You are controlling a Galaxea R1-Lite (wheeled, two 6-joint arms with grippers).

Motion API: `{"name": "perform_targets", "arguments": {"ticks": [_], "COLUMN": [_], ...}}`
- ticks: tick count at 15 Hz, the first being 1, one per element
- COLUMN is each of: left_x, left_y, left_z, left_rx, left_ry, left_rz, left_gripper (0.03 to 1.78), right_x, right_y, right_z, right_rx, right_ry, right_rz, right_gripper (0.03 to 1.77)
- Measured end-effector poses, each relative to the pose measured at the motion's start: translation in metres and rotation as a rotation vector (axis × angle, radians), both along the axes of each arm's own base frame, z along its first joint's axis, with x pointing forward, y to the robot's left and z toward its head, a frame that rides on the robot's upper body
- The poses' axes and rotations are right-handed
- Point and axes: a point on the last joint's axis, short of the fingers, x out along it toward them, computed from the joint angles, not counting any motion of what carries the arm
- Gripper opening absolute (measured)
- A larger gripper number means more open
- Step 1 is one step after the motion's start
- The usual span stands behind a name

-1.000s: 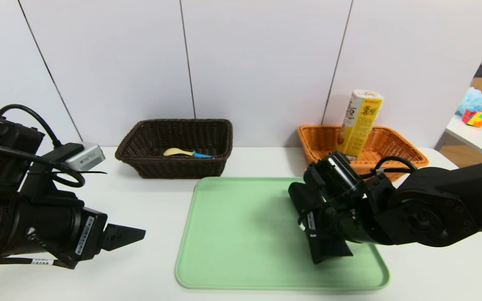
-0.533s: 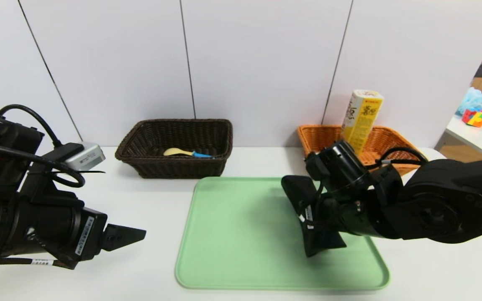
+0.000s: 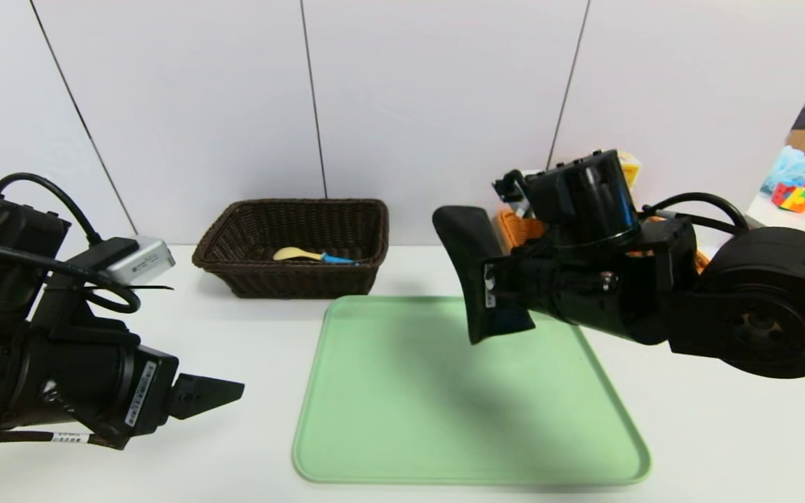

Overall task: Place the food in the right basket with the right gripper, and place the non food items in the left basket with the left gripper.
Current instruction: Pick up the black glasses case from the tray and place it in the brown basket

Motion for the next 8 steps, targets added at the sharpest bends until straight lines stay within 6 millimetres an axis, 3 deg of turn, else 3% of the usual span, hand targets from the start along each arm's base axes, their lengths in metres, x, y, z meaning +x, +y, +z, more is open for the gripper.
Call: {"name": "perform_targets", "arguments": {"ticks": [8], "left_x": [-0.012], "left_y": [0.004], "left_z": [-0.005], "left_rx": [-0.005], "left_ry": [-0.102], "left_rz": [-0.051], "left_gripper": [1.69], "right_x": [0.002], "right_y": [0.048], "right_z": [0.032], "right_rx": [0.141], "right_ry": [-0.295], "right_rz": [0.13], "right_gripper": [0.56]}}
